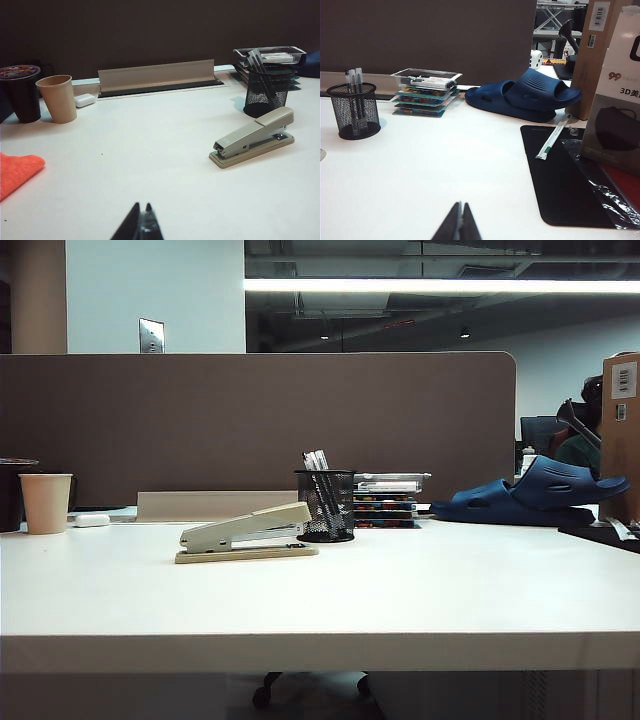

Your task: Press the stapler down.

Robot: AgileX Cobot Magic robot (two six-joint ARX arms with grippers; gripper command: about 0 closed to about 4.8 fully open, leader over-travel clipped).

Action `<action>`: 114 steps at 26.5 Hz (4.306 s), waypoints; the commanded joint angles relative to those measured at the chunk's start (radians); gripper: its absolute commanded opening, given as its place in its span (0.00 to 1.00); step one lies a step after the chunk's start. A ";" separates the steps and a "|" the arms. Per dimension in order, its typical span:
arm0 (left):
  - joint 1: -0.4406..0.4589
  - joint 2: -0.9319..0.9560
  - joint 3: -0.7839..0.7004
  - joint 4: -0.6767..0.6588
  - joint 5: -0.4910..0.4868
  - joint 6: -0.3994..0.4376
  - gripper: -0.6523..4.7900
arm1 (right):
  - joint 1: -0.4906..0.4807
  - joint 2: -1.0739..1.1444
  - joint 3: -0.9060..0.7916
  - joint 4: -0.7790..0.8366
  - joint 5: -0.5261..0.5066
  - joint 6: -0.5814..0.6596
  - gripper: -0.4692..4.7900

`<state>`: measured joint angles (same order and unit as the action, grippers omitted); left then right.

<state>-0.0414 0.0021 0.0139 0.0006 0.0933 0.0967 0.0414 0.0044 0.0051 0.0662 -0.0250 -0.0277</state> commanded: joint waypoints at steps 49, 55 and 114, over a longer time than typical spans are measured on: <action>0.000 0.000 0.006 -0.183 0.360 0.000 0.11 | 0.002 0.041 0.288 -0.270 -0.005 0.006 0.07; 0.000 0.000 0.006 -0.183 0.360 0.000 0.11 | 0.002 0.200 0.410 -0.281 -0.089 0.006 0.07; 0.000 0.000 0.006 -0.184 0.352 0.000 0.11 | 0.402 2.016 1.700 -0.448 -0.454 0.111 0.07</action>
<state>-0.0414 0.0021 0.0166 -0.1696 0.4423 0.0967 0.4404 2.0174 1.7000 -0.4007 -0.4686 0.0818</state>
